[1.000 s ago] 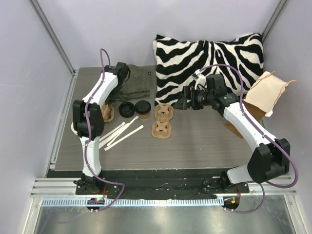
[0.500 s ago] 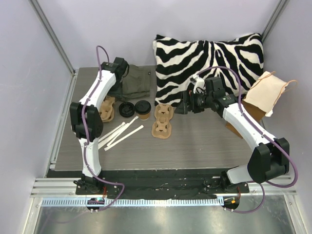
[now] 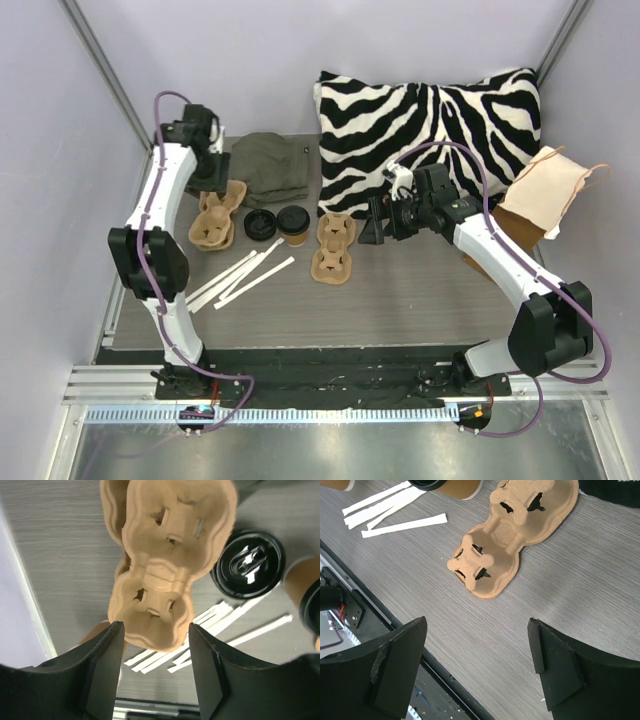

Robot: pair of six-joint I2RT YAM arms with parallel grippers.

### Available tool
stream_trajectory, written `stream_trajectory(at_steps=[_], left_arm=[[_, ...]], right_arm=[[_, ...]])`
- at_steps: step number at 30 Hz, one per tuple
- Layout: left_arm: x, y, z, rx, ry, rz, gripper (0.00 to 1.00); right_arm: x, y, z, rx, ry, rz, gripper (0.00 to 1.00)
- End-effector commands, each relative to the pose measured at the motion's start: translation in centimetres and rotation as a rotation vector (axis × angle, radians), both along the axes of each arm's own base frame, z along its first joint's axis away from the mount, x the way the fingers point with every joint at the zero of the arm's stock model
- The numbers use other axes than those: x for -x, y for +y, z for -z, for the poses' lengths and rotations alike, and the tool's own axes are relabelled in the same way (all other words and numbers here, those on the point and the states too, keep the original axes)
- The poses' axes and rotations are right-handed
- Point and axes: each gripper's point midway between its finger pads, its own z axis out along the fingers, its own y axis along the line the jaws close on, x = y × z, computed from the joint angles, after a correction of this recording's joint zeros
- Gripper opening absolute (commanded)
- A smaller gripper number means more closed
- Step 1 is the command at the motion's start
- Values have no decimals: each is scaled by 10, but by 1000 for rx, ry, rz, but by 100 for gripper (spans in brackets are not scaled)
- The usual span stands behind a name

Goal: Pack the takeout coffee

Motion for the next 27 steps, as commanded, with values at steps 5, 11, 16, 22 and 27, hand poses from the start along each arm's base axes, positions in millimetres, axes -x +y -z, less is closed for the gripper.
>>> stream_trajectory(at_steps=[5,11,16,22,27], left_arm=[[1,44,17,227,90,256,61],[5,50,46,310,160,296,59],[0,45,59,341,163,323,57],[-9,46,81,351,183,309,55],[-7,44,94,357,203,304,52]], right_arm=[[0,5,-1,3,-20,-47,91],[-4,6,1,5,-10,-44,91],[-7,8,3,7,0,-46,90],[-9,9,4,8,11,-48,90],[-9,10,7,10,22,-52,90]])
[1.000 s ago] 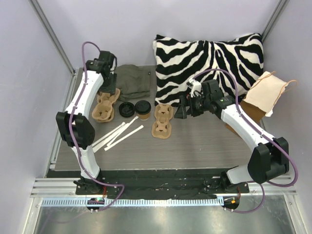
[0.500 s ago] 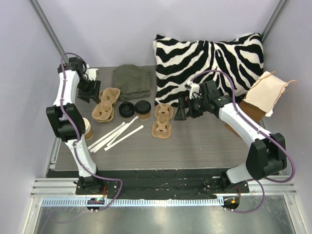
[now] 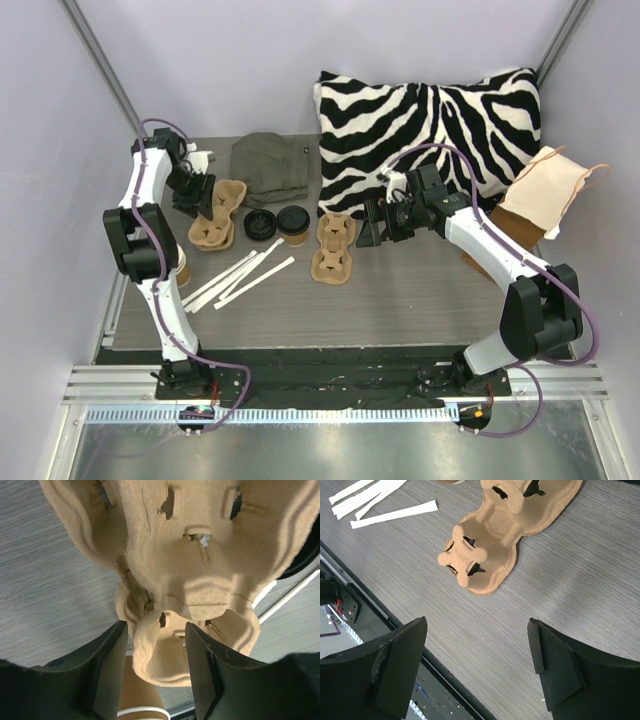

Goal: Pack the takeout coffee

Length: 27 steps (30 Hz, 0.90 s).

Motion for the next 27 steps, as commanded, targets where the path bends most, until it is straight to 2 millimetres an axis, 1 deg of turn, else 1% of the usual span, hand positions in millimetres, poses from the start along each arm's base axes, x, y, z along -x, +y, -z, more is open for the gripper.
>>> stream_trajectory(at_steps=[1,3,6,7,9,10,11,12,15,17,19,21,25,27], left_arm=[[-6,-4,5,26,-23,20,50],[-4,-5,9,36,-18,23,48],[-3,-5,8,36,-16,26,34],[-2,-5,6,35,-20,23,26],[-1,-5,-4,43,-39,18,20],[1,-4,-8,53,-44,3,14],[3,-4,-17,57,-62,-1,12],[4,-2,-21,61,-70,-16,8],[8,-4,-39,91,-110,-45,5],[11,-5,-40,98,-112,-54,5],[11,-3,-38,88,-112,-53,4],[9,3,-31,76,-91,-74,4],[4,10,-29,98,-98,-119,3],[5,11,-26,107,-84,-121,3]], right_arm=[[-9,7,-20,-24,-59,-28,90],[-9,7,-18,-22,-53,-28,90],[-9,7,-18,-20,-48,-26,90],[-8,6,-18,-18,-46,-25,89],[-8,7,-18,-19,-47,-27,89],[-8,7,-19,-19,-49,-27,89],[-8,7,-18,-20,-45,-27,90],[-7,8,-18,-25,-40,-27,90],[-6,8,-17,-30,-32,-26,89],[-5,9,-16,-32,-27,-27,90],[-5,9,-18,-34,-29,-29,89],[-5,9,-18,-34,-32,-29,90],[-4,7,-18,-29,-36,-27,89],[-3,7,-16,-28,-32,-29,90]])
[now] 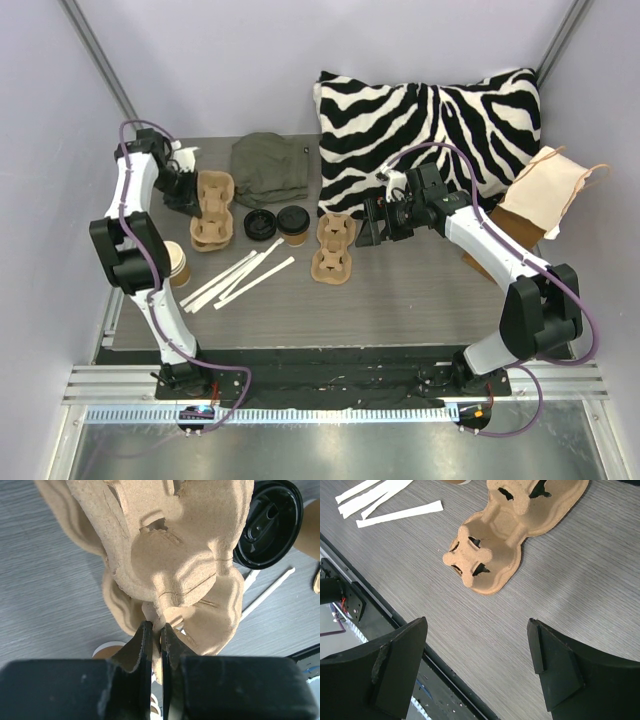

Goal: Pack the takeout coffee

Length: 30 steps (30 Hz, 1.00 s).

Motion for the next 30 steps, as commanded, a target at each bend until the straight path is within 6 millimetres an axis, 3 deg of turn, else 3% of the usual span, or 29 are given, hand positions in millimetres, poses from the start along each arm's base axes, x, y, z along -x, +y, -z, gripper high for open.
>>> stream_trajectory(at_steps=[1,12,22,23,26,30], left_arm=[[-7,6,1,34,-14,-33,3],[13,11,53,17,135,-47,3],[-17,77,30,-166,50,-152,5],[-17,83,29,-198,56,-155,7],[-19,85,17,-215,31,-151,37],[-22,74,-8,-163,-47,-155,50]], right_arm=[[-4,4,-11,-16,-38,-18,90],[-8,4,-12,-10,-49,-12,91],[-11,4,-8,15,-66,0,92],[-11,5,-7,21,-70,-5,92],[-10,9,-5,60,-96,-9,91],[-6,20,1,105,-114,-6,85]])
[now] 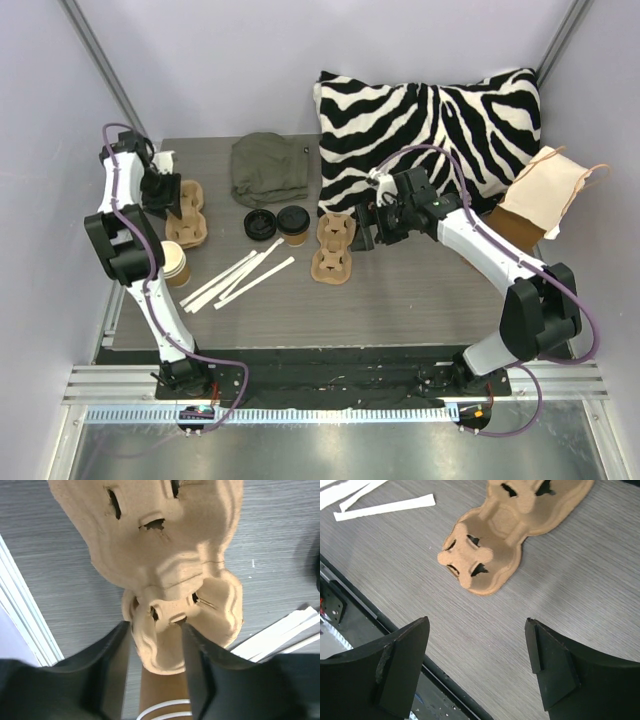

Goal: Pack the takeout coffee

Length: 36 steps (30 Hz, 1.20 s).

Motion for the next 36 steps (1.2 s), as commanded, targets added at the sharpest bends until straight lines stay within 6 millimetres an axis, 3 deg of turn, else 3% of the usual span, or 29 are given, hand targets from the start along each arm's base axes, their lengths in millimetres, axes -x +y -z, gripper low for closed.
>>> stream_trajectory(at_steps=[1,3,7,8,9,15,22,28,33,36], left_arm=[[-4,-8,-45,7,-119,5,52],[-6,-13,-57,22,-149,0,54],[-7,-28,-85,88,-230,8,56],[-7,-32,-96,100,-261,15,70],[-7,-37,-103,119,-283,20,71],[2,-77,-162,192,-457,136,75],[21,-117,-208,257,-570,214,77],[36,-137,-224,309,-601,256,77],[44,-147,-223,328,-613,281,78],[45,-154,-225,346,-620,289,78]], right_arm=[[-9,15,-4,36,-80,2,82],[0,27,1,15,-46,7,73],[0,40,13,-31,6,49,69],[0,42,16,-37,26,55,69],[1,46,17,-55,47,55,68],[1,64,28,-163,140,113,51],[-1,70,42,-194,194,146,46],[-1,60,52,-162,191,182,45],[-4,29,61,-104,141,261,41],[-13,21,67,-58,103,275,36]])
